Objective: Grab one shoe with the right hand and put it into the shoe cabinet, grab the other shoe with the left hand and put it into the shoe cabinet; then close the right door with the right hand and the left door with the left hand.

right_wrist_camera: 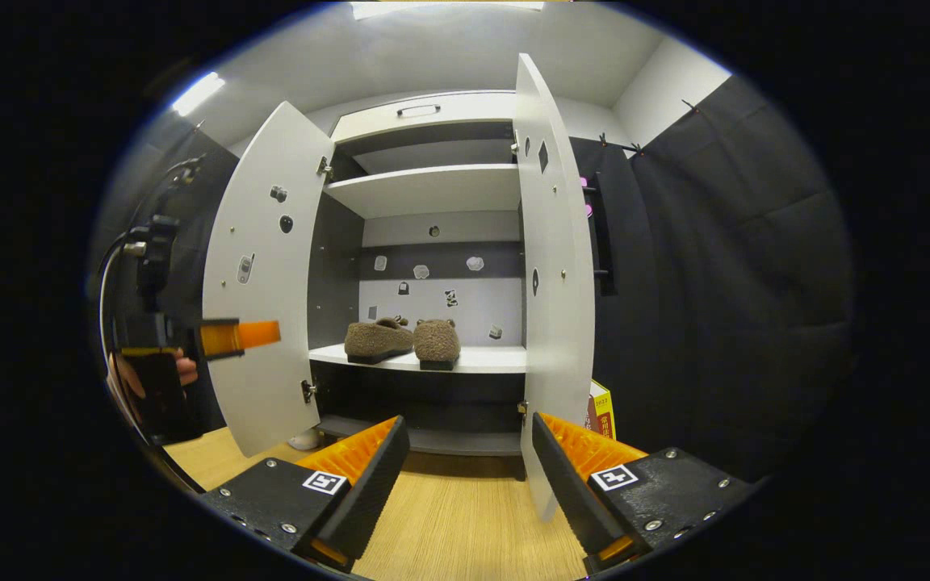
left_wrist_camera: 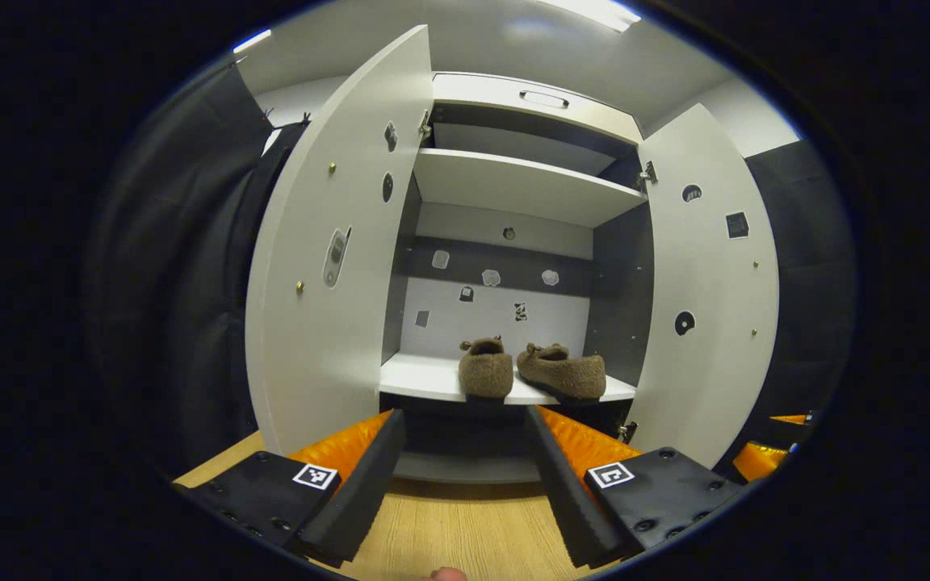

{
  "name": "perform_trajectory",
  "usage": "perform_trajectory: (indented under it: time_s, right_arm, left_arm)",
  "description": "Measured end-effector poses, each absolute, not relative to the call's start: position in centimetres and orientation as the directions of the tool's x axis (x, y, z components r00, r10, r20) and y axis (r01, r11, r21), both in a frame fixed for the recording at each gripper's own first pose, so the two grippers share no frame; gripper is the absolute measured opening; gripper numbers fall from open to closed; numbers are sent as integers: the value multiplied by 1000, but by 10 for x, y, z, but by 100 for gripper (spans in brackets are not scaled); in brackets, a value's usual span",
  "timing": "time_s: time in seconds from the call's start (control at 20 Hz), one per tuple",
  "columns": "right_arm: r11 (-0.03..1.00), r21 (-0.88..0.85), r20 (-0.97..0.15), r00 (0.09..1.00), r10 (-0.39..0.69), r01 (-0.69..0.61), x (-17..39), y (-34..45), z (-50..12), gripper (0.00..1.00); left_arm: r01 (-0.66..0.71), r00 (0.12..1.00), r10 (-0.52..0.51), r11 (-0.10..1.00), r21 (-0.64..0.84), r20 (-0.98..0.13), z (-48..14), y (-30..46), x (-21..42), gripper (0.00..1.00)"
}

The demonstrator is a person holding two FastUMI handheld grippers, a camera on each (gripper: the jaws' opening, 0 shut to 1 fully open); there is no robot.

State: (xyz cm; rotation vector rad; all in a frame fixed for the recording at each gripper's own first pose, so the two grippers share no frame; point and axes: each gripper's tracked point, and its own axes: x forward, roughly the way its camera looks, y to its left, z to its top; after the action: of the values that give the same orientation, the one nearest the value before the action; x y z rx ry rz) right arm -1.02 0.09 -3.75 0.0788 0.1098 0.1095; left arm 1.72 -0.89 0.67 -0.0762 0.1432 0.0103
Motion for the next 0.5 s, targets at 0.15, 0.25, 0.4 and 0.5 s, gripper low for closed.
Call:
perform_trajectory:
  time_s: [0.15, 0.25, 0.4, 0.5]
  right_arm:
    - [995, 71, -100, 992, 81, -74, -8, -18, -31, 94]
    - [996, 68, -75, 995, 61, -56, -5, -34, -17, 94]
    - [998, 59, -51, 999, 5, -2, 1, -73, 6, 94]
    - [997, 64, -27, 999, -35, 37, 10, -107, 29, 94]
  left_arm:
    - [-53, 987, 44, 997, -54, -157, -17, -4, -3, 97]
    - [-63, 985, 55, 997, -46, -162, -25, -6, -13, 96]
    - [-67, 984, 61, 997, -31, -170, -34, -9, -22, 97]
    - [-62, 985, 58, 998, -20, -160, -34, -10, -27, 97]
